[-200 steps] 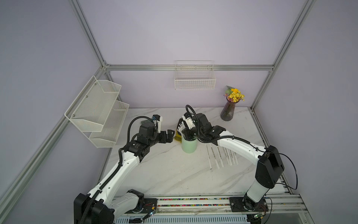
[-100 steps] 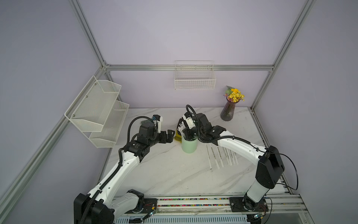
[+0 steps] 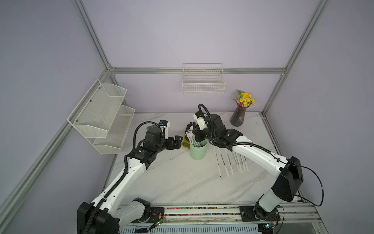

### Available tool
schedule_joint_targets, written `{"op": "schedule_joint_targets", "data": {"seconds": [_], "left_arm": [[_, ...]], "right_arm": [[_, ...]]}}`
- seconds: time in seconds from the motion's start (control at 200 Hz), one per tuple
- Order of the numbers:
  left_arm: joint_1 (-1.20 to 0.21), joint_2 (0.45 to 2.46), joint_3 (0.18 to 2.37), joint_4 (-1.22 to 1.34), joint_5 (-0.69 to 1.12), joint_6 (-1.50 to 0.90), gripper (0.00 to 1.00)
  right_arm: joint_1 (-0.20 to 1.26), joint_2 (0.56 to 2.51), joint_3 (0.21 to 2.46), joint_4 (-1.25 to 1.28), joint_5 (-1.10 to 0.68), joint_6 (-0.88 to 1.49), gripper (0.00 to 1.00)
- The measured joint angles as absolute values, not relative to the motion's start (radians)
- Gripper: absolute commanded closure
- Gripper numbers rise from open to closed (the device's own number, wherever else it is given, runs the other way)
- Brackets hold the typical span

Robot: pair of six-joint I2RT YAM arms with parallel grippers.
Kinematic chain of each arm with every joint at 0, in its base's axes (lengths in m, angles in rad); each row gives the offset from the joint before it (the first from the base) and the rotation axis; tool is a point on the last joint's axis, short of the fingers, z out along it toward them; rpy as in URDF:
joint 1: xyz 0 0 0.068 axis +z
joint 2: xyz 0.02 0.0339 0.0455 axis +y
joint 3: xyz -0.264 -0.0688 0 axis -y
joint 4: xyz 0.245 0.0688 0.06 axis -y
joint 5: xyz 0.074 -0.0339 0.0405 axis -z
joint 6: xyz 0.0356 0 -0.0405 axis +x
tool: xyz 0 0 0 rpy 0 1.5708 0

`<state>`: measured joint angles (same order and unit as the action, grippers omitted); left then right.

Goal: Take the straws out of the storage container
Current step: Pick up the straw from the container, then place the straw at the center of the board.

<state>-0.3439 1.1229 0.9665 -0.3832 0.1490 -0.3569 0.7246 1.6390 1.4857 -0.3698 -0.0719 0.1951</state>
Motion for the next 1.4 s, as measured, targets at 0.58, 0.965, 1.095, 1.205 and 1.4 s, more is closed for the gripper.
{"op": "schedule_joint_targets", "data": {"seconds": [0.58,0.965,1.095,1.205,1.4], "left_arm": [[-0.344,1.123,0.966,-0.383,0.15,-0.357,0.0],[-0.344,1.123,0.966,-0.383,0.153,-0.357,0.0],[-0.344,1.123,0.966,-0.383,0.153,-0.357,0.0],[-0.344,1.123,0.966,-0.382,0.153,-0.357,0.0],[-0.344,1.123,0.966,-0.382,0.153,-0.357,0.0]], "right_arm": [[0.725,1.565,1.615,-0.458,-0.055,0.176,1.0],[0.725,1.524,1.695,-0.588,0.015,0.152,1.0],[0.722,1.516,1.735,-0.657,0.053,0.141,1.0],[0.718,1.5,1.769,-0.716,0.086,0.129,1.0],[0.711,1.457,1.835,-0.825,0.153,0.117,1.0]]}}
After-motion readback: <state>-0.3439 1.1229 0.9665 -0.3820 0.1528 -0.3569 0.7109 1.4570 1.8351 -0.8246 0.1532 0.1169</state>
